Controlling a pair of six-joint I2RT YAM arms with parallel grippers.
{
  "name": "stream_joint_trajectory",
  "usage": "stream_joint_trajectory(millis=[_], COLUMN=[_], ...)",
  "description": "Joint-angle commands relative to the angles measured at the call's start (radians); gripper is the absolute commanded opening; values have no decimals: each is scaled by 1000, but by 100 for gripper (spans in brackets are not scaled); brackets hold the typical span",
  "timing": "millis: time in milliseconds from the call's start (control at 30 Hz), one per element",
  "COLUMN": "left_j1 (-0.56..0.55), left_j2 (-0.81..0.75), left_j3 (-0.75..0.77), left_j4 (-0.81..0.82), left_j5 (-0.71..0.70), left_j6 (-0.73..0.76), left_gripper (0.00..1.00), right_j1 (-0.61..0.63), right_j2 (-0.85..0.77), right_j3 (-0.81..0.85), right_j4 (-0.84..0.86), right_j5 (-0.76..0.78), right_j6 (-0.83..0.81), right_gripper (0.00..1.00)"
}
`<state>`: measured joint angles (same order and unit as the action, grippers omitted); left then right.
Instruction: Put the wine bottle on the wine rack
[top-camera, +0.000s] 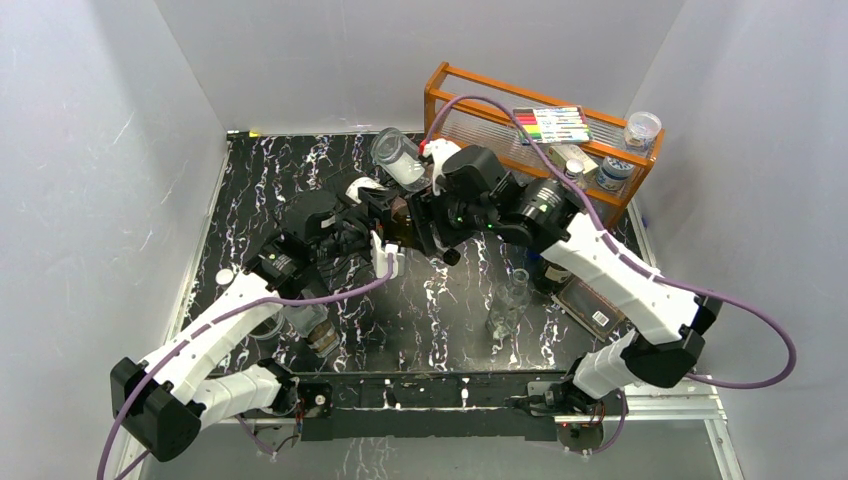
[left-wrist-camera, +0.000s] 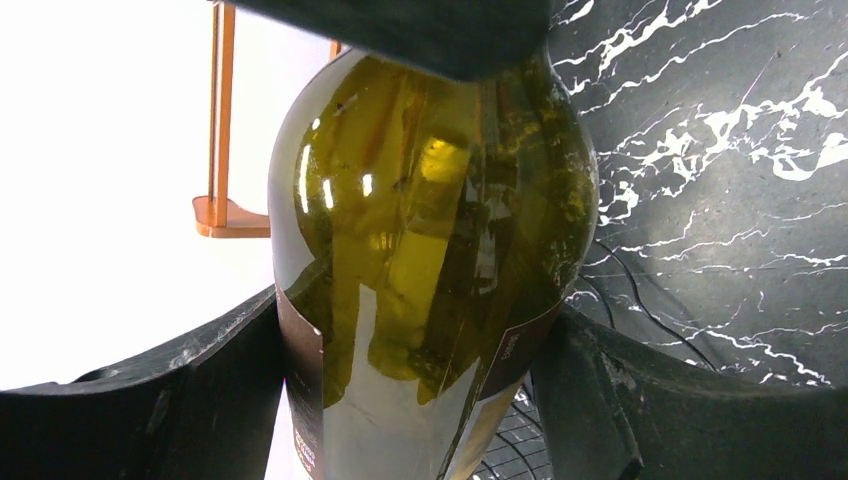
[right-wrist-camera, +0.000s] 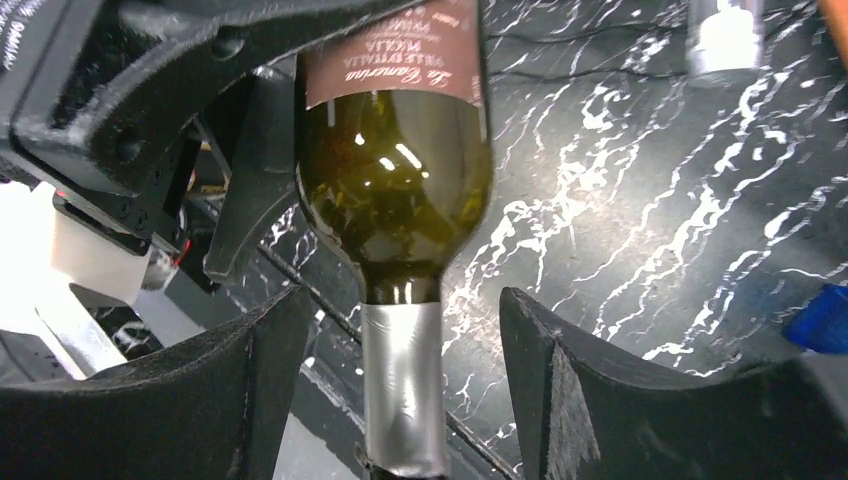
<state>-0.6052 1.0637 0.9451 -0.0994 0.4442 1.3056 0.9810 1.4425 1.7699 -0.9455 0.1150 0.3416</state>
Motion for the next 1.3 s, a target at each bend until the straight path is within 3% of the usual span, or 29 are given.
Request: stream_joint_trajectory(millis=[0,633,767,833,900,967,1133,1167,1200,1267], left_j1=[-6,-8,-10,-10,-11,-11,-10,-11,-11,-10], left_j2=[-58,-52,-41,-37,-30,-18,10,14,18,25], left_j3=[15,18,34,43,46,50,73,80,89,106], left_j4=[131,153,153,151,152,151,123,114,103,90], left_j5=[4,-4,-19,-30,-50,-73,-92,-90,-90,-96], left_j6=[75,85,42,4,-28,-54,-126,-149,-176,-213], left_gripper=[21,27,30,34,38,43,65,76,95,98], right_j1=[-14,-47,-47,-47,-47,-47,-48,-48,-48,-48], right_j2=[33,77,78,77,69,56,-10,-28,-47,-94], right_j3=[-28,-111,-141,-152,-165,-178,-229,-240,-257,-286], right_j4=[36,133,150,157,167,178,233,249,275,318], right_j5=[-118,-206,-205,-196,-189,-175,-146,-144,-144,-134], right_j6=[-49,-50,-50,-50,-47,-46,-55,-58,-64,-65], right_gripper=[76,66,52,34,12,0,0,0,0,0])
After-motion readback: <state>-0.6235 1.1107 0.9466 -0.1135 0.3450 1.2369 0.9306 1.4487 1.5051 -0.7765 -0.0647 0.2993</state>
